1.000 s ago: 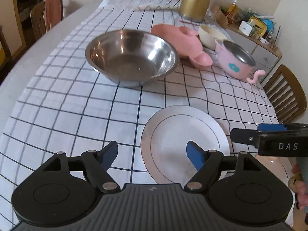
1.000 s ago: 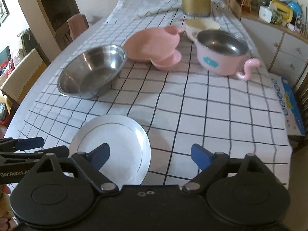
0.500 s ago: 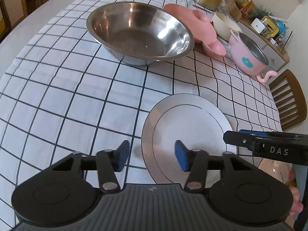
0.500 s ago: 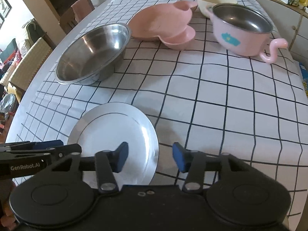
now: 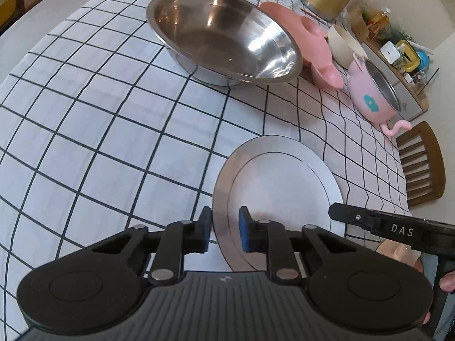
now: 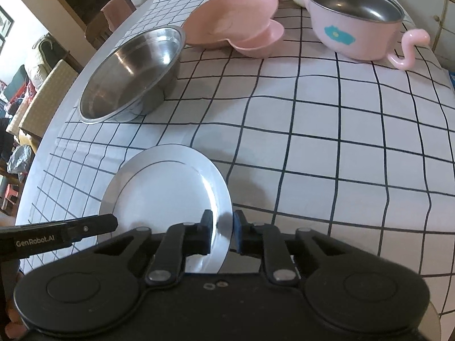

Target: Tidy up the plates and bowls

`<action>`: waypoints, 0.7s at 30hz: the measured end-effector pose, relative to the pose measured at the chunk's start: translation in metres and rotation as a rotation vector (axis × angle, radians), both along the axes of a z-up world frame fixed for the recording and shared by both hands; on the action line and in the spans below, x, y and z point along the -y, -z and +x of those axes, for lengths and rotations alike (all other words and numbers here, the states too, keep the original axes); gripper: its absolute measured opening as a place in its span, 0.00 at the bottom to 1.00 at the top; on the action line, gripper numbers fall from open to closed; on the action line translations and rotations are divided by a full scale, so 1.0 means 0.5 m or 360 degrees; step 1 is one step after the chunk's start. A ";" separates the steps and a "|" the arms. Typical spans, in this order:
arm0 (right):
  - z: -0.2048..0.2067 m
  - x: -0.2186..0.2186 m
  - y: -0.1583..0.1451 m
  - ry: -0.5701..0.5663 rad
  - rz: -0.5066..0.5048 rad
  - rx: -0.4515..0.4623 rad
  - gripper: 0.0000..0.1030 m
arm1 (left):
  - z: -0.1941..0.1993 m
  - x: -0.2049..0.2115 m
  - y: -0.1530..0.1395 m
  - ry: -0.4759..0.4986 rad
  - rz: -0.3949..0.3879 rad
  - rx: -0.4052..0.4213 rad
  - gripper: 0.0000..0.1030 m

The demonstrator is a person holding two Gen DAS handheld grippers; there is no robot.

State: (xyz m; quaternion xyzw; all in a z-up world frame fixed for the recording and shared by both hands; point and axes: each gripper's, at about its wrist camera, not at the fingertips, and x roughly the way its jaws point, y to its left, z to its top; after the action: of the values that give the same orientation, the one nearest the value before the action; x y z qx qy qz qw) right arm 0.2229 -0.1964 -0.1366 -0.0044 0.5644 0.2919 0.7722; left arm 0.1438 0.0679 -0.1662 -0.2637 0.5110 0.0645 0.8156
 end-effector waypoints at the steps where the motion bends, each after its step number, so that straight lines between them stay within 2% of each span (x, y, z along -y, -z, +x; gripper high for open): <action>1: 0.000 0.002 0.002 0.0001 -0.0001 -0.0005 0.12 | -0.001 -0.003 0.002 -0.0011 -0.0012 -0.0002 0.15; 13: -0.009 0.013 0.000 0.0014 0.0046 0.0007 0.10 | -0.012 -0.004 -0.003 0.0019 -0.0017 0.0034 0.13; 21: -0.023 0.030 -0.035 0.0050 0.0085 0.0024 0.09 | -0.027 0.001 -0.039 0.0041 -0.0033 0.0075 0.13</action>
State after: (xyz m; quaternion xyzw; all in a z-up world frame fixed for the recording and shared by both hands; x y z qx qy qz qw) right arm 0.2113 -0.2113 -0.1193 0.0230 0.5505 0.2947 0.7807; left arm 0.1303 0.0673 -0.1468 -0.2671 0.4956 0.0424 0.8254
